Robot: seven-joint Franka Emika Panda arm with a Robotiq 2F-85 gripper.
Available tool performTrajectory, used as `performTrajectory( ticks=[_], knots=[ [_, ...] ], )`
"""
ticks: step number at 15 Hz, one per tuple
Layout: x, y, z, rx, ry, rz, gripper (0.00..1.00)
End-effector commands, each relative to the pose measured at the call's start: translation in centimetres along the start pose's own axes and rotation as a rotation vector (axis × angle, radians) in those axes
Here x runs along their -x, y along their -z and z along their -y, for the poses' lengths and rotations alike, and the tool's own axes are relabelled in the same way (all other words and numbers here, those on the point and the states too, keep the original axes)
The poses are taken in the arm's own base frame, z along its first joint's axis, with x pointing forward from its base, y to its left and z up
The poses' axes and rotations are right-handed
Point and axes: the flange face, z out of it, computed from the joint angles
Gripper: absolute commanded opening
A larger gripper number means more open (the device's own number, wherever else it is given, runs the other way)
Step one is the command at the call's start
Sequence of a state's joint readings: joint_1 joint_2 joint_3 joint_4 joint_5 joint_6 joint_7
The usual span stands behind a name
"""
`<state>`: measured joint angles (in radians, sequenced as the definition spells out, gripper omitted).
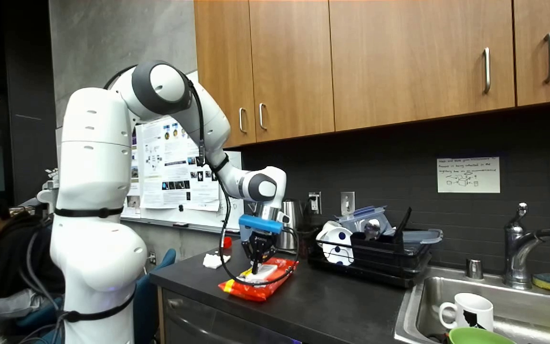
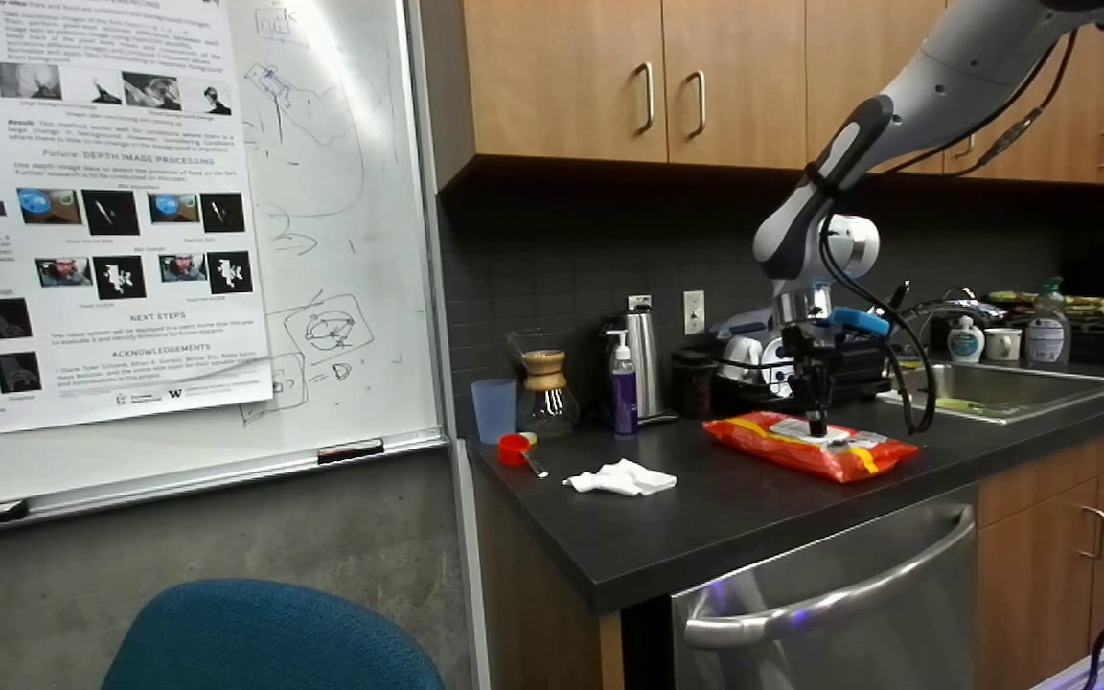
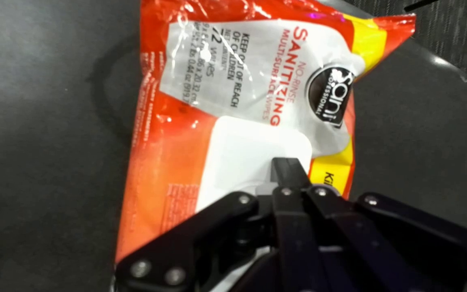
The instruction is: Close the lid of the orange bag of wet wipes
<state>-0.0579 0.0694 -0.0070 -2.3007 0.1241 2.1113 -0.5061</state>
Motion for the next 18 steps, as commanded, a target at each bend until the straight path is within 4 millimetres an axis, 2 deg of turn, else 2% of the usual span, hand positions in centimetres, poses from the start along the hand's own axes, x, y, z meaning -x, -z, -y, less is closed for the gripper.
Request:
performTrajectory(
  ticks=[1, 6, 7, 8, 10, 18],
  knots=[
    [-1.1, -1.4, -0.1, 0.010, 0.021, 0.002, 0.00],
    [-0.6, 0.1, 0.1, 0.019, 0.018, -0.017, 0.00],
    [-0.3, 0.6, 0.0, 0.018, 0.012, -0.023, 0.26],
    [-0.1, 0.9, -0.1, 0.017, 0.008, -0.027, 0.27],
    [0.4, 1.6, -0.3, 0.015, -0.004, -0.037, 0.36],
    [2.3, 4.9, -2.4, 0.021, -0.062, -0.110, 0.91]
  ],
)
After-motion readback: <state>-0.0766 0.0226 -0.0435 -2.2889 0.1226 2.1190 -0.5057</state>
